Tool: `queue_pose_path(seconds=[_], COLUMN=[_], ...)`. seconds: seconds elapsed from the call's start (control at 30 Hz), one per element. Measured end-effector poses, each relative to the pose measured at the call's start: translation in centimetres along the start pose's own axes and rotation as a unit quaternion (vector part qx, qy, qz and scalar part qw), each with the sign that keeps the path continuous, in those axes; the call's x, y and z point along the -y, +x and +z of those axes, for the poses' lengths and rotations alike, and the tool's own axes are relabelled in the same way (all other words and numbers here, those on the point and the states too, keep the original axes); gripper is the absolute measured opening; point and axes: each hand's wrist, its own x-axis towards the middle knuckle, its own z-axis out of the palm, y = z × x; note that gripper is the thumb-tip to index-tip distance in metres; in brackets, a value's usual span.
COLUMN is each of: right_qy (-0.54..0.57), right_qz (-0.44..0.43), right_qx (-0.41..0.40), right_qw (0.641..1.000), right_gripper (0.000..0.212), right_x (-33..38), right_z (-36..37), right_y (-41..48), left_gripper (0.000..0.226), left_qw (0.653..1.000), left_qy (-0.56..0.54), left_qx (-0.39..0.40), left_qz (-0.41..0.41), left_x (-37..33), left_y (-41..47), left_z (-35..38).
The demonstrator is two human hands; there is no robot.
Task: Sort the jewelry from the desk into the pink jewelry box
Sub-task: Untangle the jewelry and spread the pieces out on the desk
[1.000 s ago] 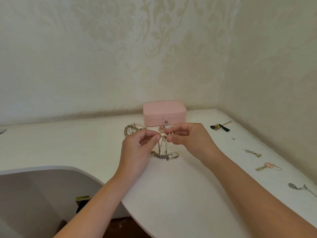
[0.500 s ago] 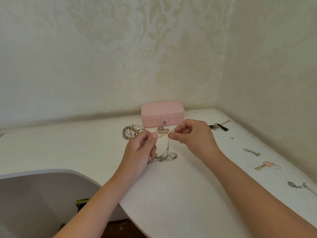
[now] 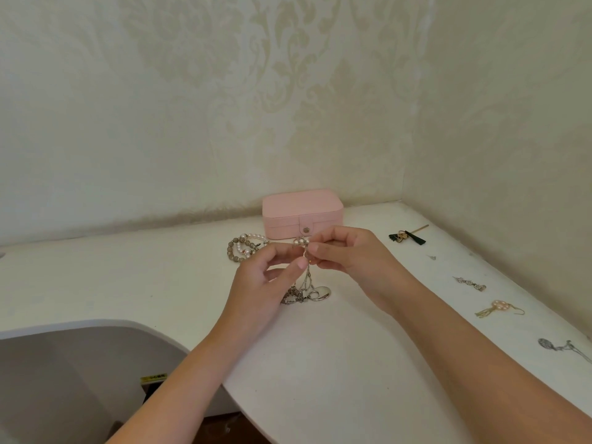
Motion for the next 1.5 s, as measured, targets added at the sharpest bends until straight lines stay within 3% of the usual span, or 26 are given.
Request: queue_pose_path(seconds=[0.2, 0.33, 0.57, 0.73, 0.93, 1.13, 1.5], right_qy=[-0.008, 0.001, 0.004, -0.022, -0.185, -0.209, -0.199], right_qz=[-0.01, -0.005, -0.009, -0.026, -0.061, -0.081, -0.074], right_qx=[0.015, 0.046, 0.046, 0.015, -0.021, -0.029, -0.055], right_qw=[1.0, 0.999, 0.999, 0.999, 0.981, 0.974, 0.976], right_gripper=[0.01, 0.017, 0.017, 0.015, 0.032, 0.005, 0.008], right_x=[-0.2, -0.2, 0.1, 0.2, 0.3, -0.3, -0.3], right_z=[0.1, 0.1, 0.2, 0.0, 0.2, 0.6, 0.7], right_y=[0.1, 0.0, -0.1, 0.0, -0.1, -0.1, -0.2], left_gripper=[0.009, 0.015, 0.017, 0.019, 0.021, 0.019, 0.019], left_qw=[0.999, 0.994, 0.997, 0.996, 0.996, 0.996, 0.998], left_qy=[-0.027, -0.089, -0.016, -0.021, -0.024, -0.018, 0.018], left_qx=[-0.039, -0.002, -0.029, -0.042, -0.03, -0.019, -0.012], left_qz=[-0.018, -0.063, -0.065, -0.076, -0.086, -0.082, -0.058], left_x=[-0.1, -0.3, -0.4, -0.5, -0.6, -0.6, -0.7], left_y=[0.4, 0.4, 0.6, 0.5, 0.4, 0.3, 0.3], left_z=[-0.6, -0.6, -0.9, -1.1, -1.1, -1.0, -0.9])
